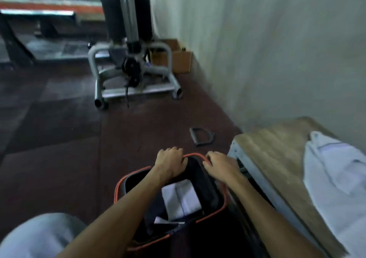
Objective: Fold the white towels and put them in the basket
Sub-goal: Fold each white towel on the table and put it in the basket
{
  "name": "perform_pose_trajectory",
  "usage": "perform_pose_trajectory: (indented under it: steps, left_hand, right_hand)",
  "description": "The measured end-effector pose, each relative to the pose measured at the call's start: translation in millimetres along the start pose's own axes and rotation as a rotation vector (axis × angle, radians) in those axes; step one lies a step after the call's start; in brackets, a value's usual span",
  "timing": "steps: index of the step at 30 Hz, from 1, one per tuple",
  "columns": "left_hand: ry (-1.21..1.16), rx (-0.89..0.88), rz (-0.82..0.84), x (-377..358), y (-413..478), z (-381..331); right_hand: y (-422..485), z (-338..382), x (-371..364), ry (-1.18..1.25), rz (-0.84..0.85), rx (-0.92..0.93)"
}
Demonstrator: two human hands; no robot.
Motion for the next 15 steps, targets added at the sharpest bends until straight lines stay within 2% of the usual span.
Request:
perform_pose_trajectory:
  steps: [4,7,15]
  left_hand:
    - [-0.008,-0.123,-0.088,85,-25,-53]
    - [-0.028,-0.245,-0.129,119,-47,-104]
    - [-0.028,-0.508,-0.1,139,-95,-252]
  right_hand:
    - [-60,-10,91,0.08,-0.178,-0.055]
    - [-113,-28,137,0.101,-0.276,-0.097]
    - [-248,-125,174,0.067,-0.367,-0.388]
Point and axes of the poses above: each hand's wrist, its own y-axis towards the middle knuckle, its own x-axis out of the back of the hand, z = x × y, the point moved 10 cm from there along y, towards the middle knuckle, and after that the axes turned 8 degrees about y, right-handed, at the moved point
